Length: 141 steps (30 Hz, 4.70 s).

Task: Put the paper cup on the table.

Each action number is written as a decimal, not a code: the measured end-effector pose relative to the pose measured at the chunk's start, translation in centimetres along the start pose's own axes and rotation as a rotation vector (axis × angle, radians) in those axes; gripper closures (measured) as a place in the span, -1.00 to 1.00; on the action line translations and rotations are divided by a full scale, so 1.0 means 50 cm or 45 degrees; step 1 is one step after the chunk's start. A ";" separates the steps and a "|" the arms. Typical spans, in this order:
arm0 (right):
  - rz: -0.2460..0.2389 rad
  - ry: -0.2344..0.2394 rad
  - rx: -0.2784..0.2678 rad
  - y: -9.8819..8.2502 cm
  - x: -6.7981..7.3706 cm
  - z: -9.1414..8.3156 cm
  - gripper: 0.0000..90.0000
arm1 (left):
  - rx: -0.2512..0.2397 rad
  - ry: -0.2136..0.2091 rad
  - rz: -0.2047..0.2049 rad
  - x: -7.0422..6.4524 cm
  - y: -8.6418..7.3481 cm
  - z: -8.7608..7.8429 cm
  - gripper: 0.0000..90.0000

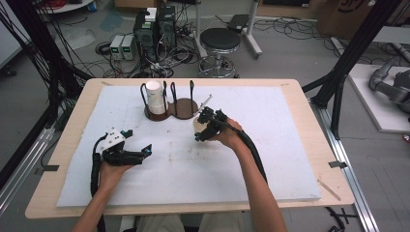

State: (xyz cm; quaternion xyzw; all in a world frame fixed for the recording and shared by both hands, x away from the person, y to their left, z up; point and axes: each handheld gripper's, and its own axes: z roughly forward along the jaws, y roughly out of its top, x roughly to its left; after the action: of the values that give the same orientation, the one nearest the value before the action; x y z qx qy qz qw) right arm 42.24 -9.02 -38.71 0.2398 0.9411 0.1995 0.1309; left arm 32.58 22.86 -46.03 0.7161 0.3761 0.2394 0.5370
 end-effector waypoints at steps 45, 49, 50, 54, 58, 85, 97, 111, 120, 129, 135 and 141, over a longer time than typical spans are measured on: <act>0.102 0.008 0.010 -0.045 -0.008 0.021 -0.62 | 0.002 0.008 -0.003 -0.001 0.000 0.000 -0.94; 0.118 0.016 -0.042 -0.063 -0.006 0.007 -0.62 | 0.003 0.010 -0.003 0.000 0.000 0.000 -0.94; 0.119 0.012 -0.052 -0.068 -0.006 0.003 -0.62 | 0.002 0.011 -0.005 0.000 0.000 0.000 -0.94; 0.149 0.019 -0.107 -0.097 -0.004 -0.011 -0.62 | 0.002 0.012 -0.005 0.000 0.000 0.000 -0.94; 0.185 0.022 -0.175 -0.128 0.001 -0.025 -0.62 | 0.004 0.015 -0.004 -0.001 0.000 0.001 -0.94; 0.416 -0.153 -0.653 -0.388 0.001 -0.075 -0.62 | -0.053 0.021 0.002 -0.003 -0.005 -0.012 -0.94; 0.459 -0.187 -0.718 -0.418 0.002 -0.066 -0.61 | -0.061 0.033 0.017 -0.007 -0.008 -0.019 -0.94; 0.461 -0.184 -0.710 -0.418 0.001 -0.063 -0.62 | -0.069 0.037 0.012 -0.008 -0.010 -0.022 -0.94; 0.457 -0.184 -0.714 -0.419 0.001 -0.063 -0.61 | -0.069 0.036 0.012 -0.008 -0.010 -0.022 -0.94; 0.457 -0.190 -0.739 -0.422 0.003 -0.065 -0.62 | -0.072 0.029 0.014 -0.007 -0.010 -0.022 -0.94; 0.459 -0.196 -0.742 -0.422 0.004 -0.066 -0.61 | -0.081 0.029 0.003 -0.006 -0.011 -0.023 -0.94; 0.460 -0.191 -0.749 -0.424 0.004 -0.066 -0.62 | -0.086 0.028 0.004 -0.005 -0.011 -0.024 -0.94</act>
State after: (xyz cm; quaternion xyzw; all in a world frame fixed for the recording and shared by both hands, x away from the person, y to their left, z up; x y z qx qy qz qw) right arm 32.48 -27.02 -45.09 0.3683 0.7734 0.4638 0.2259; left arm 31.37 23.43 -46.17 0.6956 0.3726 0.2608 0.5562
